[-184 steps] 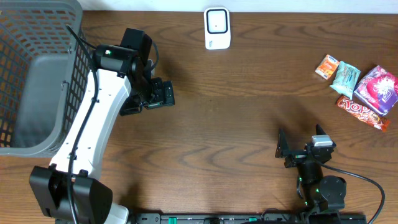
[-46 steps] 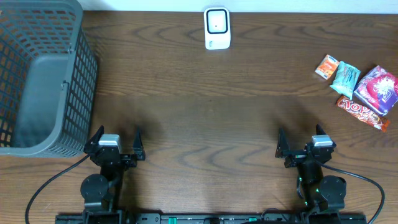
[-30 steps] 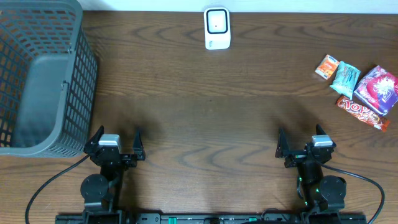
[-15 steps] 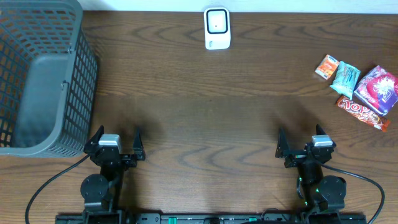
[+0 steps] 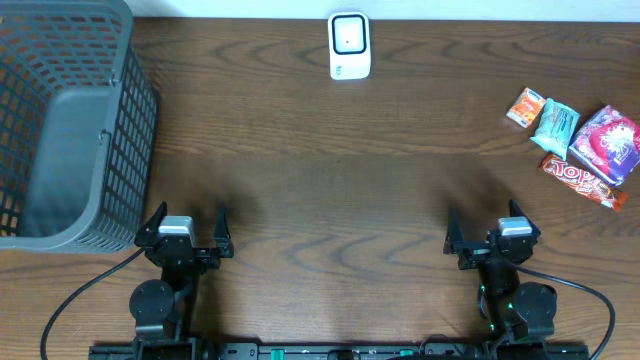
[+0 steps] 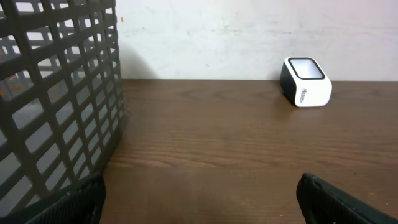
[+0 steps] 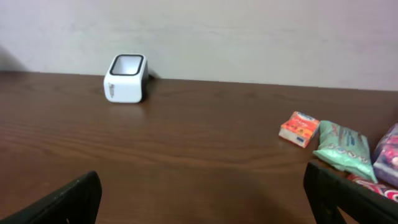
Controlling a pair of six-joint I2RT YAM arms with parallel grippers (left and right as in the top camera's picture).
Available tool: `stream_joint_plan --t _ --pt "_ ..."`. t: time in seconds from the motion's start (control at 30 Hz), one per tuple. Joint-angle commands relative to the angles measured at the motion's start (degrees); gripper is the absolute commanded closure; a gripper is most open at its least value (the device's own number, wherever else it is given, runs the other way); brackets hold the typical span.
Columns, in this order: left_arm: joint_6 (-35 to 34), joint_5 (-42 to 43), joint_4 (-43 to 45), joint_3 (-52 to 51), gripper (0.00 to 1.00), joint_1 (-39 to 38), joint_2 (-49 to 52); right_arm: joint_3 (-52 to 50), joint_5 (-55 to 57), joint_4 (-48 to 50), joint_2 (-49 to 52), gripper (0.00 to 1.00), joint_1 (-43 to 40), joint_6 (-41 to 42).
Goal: Scan the item barcode
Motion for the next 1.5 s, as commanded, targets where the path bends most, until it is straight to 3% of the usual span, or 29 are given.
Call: stream_joint_plan --t 0.0,1.47 --pt "-0.5 1.1 -0.9 -1.6 0.02 0.3 -0.3 -0.1 0.2 -0.5 -0.4 0.01 -0.5 -3.3" --pt "-0.5 1.1 -0.9 -1.6 0.02 0.3 -0.3 -0.1 0.2 -0.2 -0.4 0.01 -0.7 -2.2"
